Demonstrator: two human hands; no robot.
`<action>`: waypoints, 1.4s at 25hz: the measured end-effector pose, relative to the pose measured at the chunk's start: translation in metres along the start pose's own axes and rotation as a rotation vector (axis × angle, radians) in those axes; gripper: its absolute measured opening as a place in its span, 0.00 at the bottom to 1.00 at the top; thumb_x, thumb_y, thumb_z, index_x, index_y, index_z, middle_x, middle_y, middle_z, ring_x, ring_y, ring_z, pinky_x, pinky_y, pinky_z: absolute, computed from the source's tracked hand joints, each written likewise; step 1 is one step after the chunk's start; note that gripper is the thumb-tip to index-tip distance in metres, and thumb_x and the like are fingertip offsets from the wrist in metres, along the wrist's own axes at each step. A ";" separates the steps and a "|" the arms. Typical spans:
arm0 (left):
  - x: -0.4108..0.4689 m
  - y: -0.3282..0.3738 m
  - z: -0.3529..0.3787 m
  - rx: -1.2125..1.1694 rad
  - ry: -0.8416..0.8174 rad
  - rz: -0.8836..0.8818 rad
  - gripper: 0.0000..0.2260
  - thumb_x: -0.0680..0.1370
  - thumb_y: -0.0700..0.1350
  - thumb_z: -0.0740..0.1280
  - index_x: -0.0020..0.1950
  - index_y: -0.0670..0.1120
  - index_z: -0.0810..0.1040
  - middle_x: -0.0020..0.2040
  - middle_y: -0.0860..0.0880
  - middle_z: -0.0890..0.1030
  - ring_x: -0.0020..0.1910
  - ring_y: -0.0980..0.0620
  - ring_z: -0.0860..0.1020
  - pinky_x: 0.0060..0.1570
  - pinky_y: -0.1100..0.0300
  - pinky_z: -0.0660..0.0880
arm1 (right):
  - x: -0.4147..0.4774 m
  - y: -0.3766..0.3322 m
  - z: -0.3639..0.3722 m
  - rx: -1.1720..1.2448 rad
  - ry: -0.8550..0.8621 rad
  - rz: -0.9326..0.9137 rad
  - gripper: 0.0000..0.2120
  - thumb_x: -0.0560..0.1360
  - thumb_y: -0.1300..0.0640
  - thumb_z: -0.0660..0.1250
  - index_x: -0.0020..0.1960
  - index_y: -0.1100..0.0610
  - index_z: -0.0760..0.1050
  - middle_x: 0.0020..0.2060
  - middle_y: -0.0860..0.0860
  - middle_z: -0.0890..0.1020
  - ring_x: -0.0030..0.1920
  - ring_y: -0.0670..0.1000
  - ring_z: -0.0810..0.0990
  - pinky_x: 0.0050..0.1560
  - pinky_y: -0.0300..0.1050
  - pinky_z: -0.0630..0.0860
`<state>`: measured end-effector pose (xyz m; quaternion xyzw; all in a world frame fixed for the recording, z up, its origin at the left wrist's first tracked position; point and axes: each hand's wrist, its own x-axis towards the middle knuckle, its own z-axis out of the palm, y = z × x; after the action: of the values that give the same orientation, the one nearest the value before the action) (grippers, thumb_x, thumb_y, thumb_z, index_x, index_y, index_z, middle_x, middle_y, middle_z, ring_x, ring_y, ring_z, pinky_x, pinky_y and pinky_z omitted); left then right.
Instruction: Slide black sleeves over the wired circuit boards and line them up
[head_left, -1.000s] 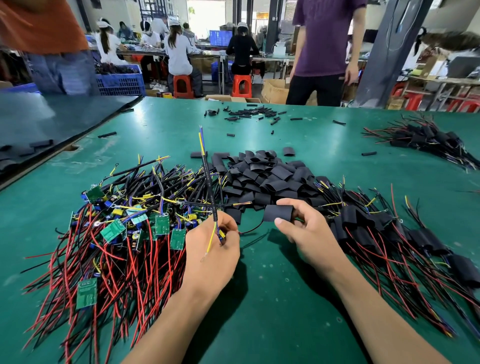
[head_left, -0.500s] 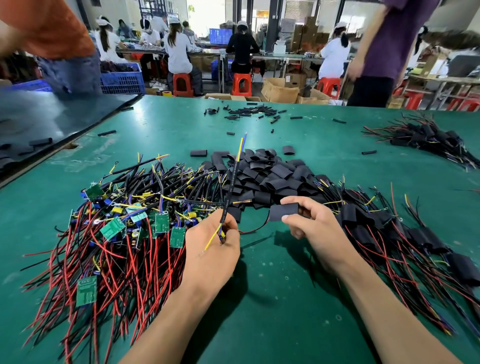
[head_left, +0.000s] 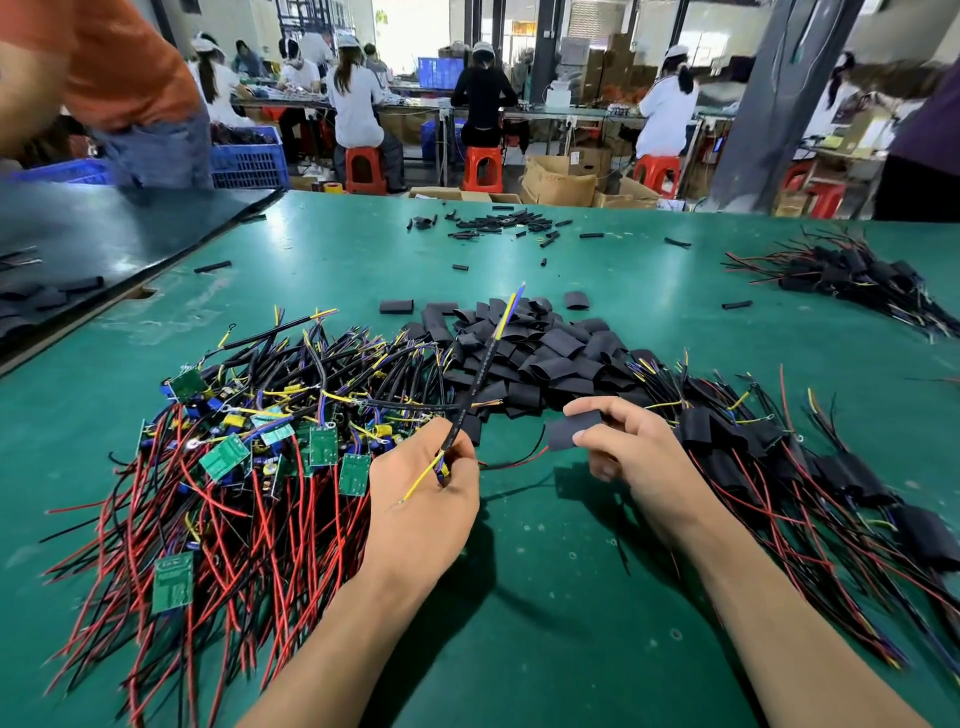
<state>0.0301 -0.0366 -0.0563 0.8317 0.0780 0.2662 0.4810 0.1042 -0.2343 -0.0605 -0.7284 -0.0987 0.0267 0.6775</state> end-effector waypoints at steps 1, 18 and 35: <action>0.000 0.000 0.001 -0.006 0.002 -0.005 0.08 0.71 0.33 0.65 0.36 0.45 0.76 0.31 0.48 0.79 0.30 0.51 0.74 0.28 0.68 0.67 | 0.000 0.000 0.000 0.010 0.013 -0.003 0.11 0.66 0.57 0.68 0.47 0.50 0.82 0.27 0.48 0.69 0.27 0.48 0.65 0.31 0.41 0.63; 0.000 0.008 0.001 -0.318 -0.050 -0.169 0.10 0.72 0.27 0.63 0.37 0.40 0.76 0.35 0.44 0.81 0.31 0.48 0.82 0.36 0.57 0.78 | -0.005 -0.001 0.011 0.069 -0.118 0.085 0.12 0.67 0.60 0.69 0.50 0.56 0.82 0.29 0.49 0.70 0.27 0.48 0.64 0.30 0.41 0.60; 0.004 0.013 0.004 -0.668 -0.160 -0.390 0.17 0.82 0.59 0.57 0.54 0.47 0.77 0.36 0.57 0.76 0.29 0.56 0.71 0.28 0.63 0.68 | -0.024 -0.017 0.051 0.459 -0.320 0.180 0.14 0.70 0.62 0.71 0.56 0.63 0.78 0.34 0.57 0.81 0.28 0.52 0.77 0.33 0.42 0.76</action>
<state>0.0338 -0.0452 -0.0461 0.6169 0.1060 0.1148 0.7714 0.0698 -0.1874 -0.0498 -0.5484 -0.1307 0.2229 0.7953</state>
